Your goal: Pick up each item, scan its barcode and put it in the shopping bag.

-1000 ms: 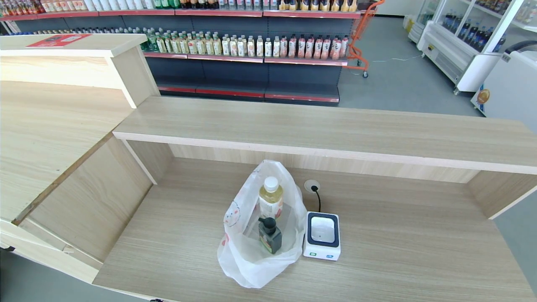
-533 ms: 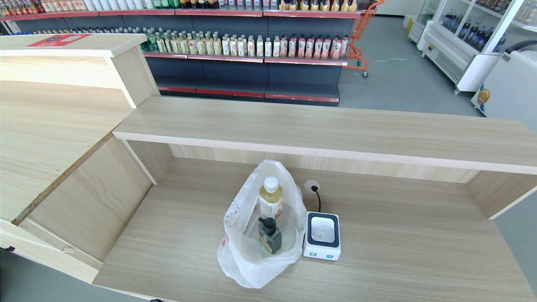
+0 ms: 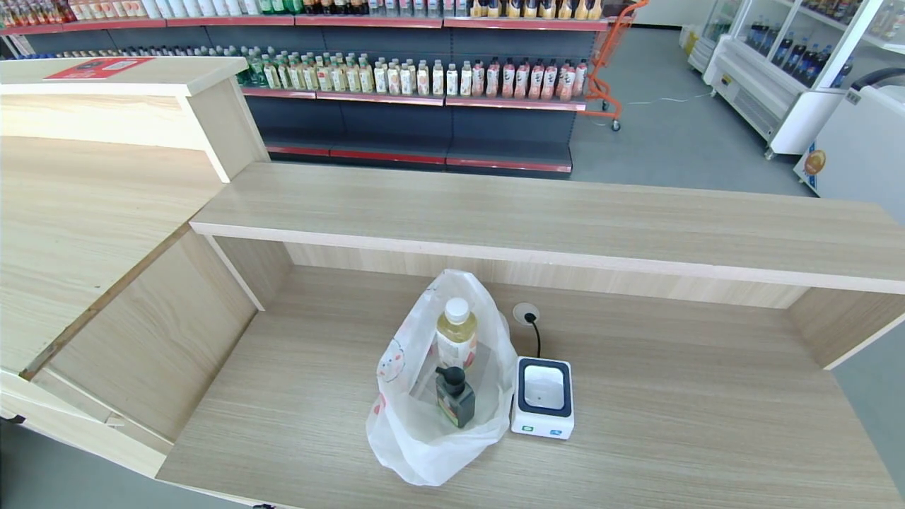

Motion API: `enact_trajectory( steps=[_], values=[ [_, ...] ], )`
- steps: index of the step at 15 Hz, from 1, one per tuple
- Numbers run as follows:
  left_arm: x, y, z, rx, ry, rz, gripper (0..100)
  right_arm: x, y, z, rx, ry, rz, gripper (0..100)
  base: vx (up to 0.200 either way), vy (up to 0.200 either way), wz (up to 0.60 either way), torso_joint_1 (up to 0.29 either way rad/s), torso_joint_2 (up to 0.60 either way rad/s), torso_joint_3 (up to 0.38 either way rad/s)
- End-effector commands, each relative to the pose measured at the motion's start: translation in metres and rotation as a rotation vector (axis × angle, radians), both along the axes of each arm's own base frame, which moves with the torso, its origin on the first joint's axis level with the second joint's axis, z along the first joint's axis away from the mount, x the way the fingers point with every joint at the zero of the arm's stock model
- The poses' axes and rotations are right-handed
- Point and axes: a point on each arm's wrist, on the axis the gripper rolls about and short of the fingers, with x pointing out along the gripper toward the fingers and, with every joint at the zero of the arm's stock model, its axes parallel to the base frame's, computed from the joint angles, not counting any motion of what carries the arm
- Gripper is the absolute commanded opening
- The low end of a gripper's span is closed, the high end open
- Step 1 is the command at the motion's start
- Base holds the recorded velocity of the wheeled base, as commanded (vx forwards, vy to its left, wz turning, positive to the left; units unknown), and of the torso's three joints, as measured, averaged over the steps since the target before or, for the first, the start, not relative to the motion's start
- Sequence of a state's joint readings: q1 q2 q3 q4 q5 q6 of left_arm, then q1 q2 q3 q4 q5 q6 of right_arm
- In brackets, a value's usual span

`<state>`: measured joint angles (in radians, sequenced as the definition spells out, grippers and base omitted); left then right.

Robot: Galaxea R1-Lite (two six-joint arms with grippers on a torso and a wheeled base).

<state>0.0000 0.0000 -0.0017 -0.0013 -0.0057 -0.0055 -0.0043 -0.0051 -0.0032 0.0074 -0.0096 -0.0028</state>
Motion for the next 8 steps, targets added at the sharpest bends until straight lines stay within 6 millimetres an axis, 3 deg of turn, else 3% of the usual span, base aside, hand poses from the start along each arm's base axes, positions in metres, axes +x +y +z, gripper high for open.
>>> enact_trajectory(
  steps=[1, 3, 6, 8],
  values=[
    [0.0000, 0.0000, 0.0000, -0.001, 0.000, 0.000, 100, 0.0004, 0.0000, 0.0001, 0.000, 0.005, 0.000, 0, 0.000, 0.000, 0.00, 0.000, 0.00, 0.000],
    [0.0000, 0.0000, 0.0000, -0.001, 0.000, 0.000, 100, 0.0004, 0.0000, 0.0001, 0.000, 0.005, 0.000, 0, 0.000, 0.000, -0.60, 0.005, 0.00, 0.000],
    [0.0000, 0.0000, 0.0000, -0.001, 0.000, 0.000, 100, 0.0004, 0.0000, 0.0001, 0.003, 0.005, 0.000, 0, 0.000, 0.000, 0.60, 0.002, 0.00, 0.005],
    [0.0000, 0.0000, 0.0000, -0.001, 0.000, 0.000, 100, 0.0004, 0.0000, 0.0001, 0.004, 0.005, 0.000, 0, 0.000, 0.000, 0.00, 0.000, 0.00, 0.000]
  ],
)
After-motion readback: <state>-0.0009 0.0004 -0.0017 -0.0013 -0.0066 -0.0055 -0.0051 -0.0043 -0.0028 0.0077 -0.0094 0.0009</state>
